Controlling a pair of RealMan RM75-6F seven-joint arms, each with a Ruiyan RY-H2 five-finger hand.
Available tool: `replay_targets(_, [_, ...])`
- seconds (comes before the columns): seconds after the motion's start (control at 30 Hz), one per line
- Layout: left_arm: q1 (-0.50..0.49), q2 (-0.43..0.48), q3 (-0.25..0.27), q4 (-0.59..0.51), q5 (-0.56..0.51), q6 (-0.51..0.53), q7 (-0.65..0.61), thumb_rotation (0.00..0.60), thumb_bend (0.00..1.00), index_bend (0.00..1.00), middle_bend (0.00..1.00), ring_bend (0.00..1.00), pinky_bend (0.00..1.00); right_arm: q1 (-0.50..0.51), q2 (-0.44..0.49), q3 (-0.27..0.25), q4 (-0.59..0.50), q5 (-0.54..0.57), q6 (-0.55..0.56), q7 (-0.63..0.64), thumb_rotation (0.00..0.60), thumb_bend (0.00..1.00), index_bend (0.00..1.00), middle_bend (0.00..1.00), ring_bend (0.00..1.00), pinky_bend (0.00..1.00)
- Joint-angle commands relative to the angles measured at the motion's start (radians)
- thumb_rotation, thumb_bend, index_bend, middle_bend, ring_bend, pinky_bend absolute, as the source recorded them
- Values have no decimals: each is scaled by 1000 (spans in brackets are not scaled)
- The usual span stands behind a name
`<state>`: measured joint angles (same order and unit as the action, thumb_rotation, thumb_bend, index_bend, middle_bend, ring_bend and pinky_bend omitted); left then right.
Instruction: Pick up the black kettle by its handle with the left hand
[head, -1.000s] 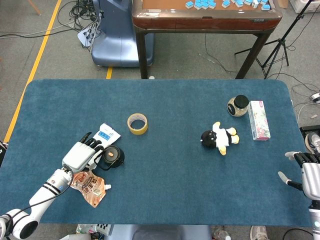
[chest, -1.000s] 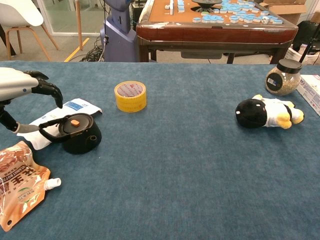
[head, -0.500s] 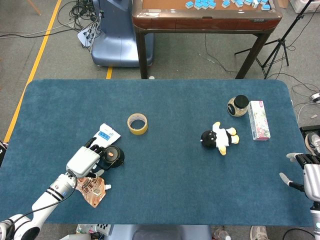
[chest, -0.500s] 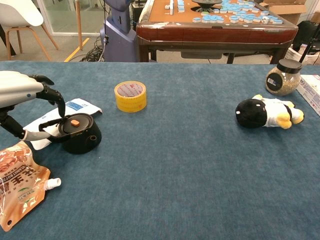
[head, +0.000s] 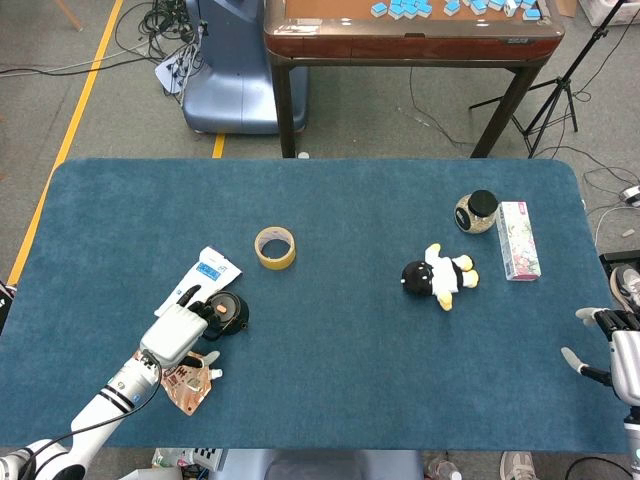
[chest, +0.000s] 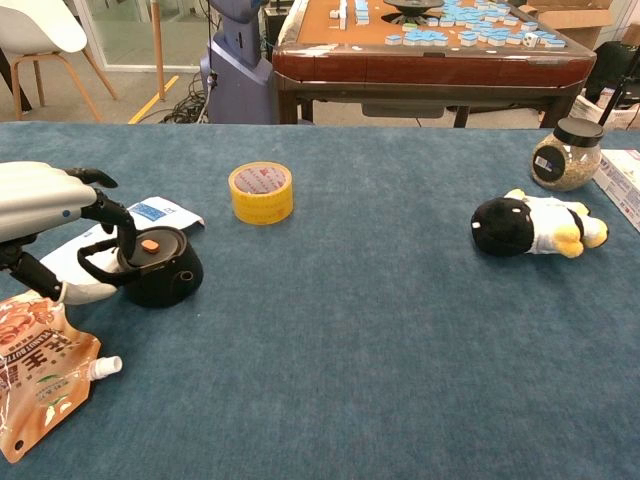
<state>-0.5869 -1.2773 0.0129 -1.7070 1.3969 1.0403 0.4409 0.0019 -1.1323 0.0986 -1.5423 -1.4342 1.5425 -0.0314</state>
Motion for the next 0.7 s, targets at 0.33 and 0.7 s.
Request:
replay_targets(0.33, [3, -32, 1, 15, -3, -8, 8, 351, 262, 392, 353, 295, 53, -8, 3, -1, -1, 2, 7, 2, 600, 173, 379, 437, 330, 290])
replay_targets(0.7, [6, -40, 3, 20, -6, -10, 27, 344, 262, 395, 353, 295, 53, -13, 2, -2, 1, 4, 9, 5, 600, 172, 379, 437, 330, 290])
